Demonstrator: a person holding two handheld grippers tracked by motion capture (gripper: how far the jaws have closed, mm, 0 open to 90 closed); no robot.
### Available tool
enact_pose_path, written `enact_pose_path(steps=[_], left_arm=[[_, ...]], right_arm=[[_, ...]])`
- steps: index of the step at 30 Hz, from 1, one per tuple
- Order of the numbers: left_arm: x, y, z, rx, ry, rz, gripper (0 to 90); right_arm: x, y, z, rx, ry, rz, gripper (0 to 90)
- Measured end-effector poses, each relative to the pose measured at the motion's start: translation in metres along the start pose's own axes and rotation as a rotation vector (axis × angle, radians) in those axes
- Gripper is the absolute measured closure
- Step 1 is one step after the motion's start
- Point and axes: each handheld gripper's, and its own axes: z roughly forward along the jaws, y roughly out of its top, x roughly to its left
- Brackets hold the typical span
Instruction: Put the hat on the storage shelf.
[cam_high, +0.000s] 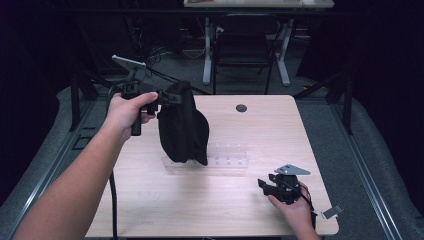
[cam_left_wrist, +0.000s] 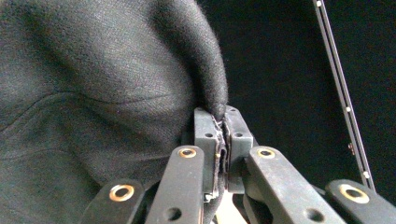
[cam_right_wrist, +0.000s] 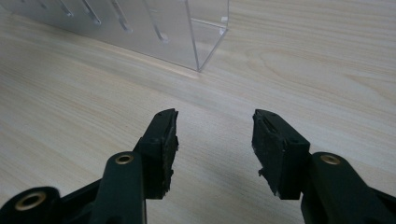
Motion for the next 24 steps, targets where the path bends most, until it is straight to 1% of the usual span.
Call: enact_pose_path(steps=[2, 3, 6, 8, 9, 10, 11, 12, 13, 14, 15, 16, 17, 18, 19, 20, 21, 22, 23, 24], left_arm=[[-0.001, 0.0, 0.002, 0.005, -0.001, 0.006, 87.3], [-0.002, -0.001, 0.004, 0.003, 0.004, 0.016, 87.1], [-0.002, -0.002, 0.006, -0.001, 0.0, 0.017, 86.9], [-0.003, -0.003, 0.007, -0.001, -0.007, 0.016, 86.9], [-0.003, -0.004, 0.008, 0.0, -0.012, 0.019, 86.9], [-0.002, -0.005, 0.009, -0.002, -0.019, 0.017, 86.8], [-0.002, -0.005, 0.01, -0.002, -0.021, 0.017, 86.8], [-0.002, -0.005, 0.01, -0.002, -0.021, 0.017, 86.8], [-0.002, -0.005, 0.01, 0.0, -0.024, 0.018, 86.7], [-0.002, -0.006, 0.01, -0.002, -0.025, 0.018, 86.7], [-0.002, -0.006, 0.009, -0.002, -0.023, 0.019, 86.7], [-0.002, -0.006, 0.009, -0.002, -0.023, 0.019, 86.6], [-0.001, -0.006, 0.009, -0.004, -0.027, 0.016, 86.6], [-0.001, -0.006, 0.009, -0.004, -0.027, 0.016, 86.6], [-0.001, -0.006, 0.009, -0.004, -0.026, 0.015, 86.5], [-0.001, -0.006, 0.009, -0.003, -0.027, 0.016, 86.5], [-0.001, -0.006, 0.009, -0.004, -0.027, 0.015, 86.5], [-0.001, -0.006, 0.009, -0.004, -0.027, 0.015, 86.5], [-0.001, -0.006, 0.009, -0.005, -0.027, 0.017, 86.5], [-0.001, -0.006, 0.01, -0.005, -0.027, 0.017, 86.5]], right_arm=[[0.002, 0.001, 0.0, 0.0, 0.001, -0.004, 49.7], [0.004, 0.002, 0.0, -0.001, 0.005, -0.007, 49.5], [0.006, 0.004, 0.0, 0.004, 0.009, -0.017, 49.6], [0.01, 0.008, -0.001, 0.002, 0.016, -0.028, 49.4], [0.015, 0.015, -0.005, 0.021, 0.008, -0.081, 49.3], [0.019, 0.017, -0.004, -0.004, 0.019, -0.075, 49.4], [0.022, 0.02, -0.005, -0.015, 0.032, -0.082, 49.5], [0.022, 0.02, -0.005, -0.015, 0.032, -0.082, 49.5], [0.029, 0.027, -0.006, -0.028, 0.047, -0.11, 49.5], [0.029, 0.027, -0.006, -0.028, 0.047, -0.11, 49.5], [0.035, 0.033, -0.006, -0.026, 0.049, -0.14, 49.7], [0.035, 0.033, -0.006, -0.026, 0.049, -0.14, 49.7], [0.041, 0.039, -0.004, -0.032, 0.061, -0.158, 49.8], [0.041, 0.039, -0.004, -0.032, 0.061, -0.158, 49.8], [0.047, 0.045, -0.002, -0.028, 0.07, -0.165, 50.5], [0.047, 0.045, -0.002, -0.028, 0.07, -0.165, 50.5], [0.055, 0.052, 0.002, -0.026, 0.097, -0.167, 52.3], [0.055, 0.052, 0.002, -0.026, 0.097, -0.167, 52.3], [0.061, 0.059, 0.004, -0.01, 0.121, -0.168, 55.2], [0.061, 0.059, 0.004, -0.01, 0.121, -0.168, 55.2]])
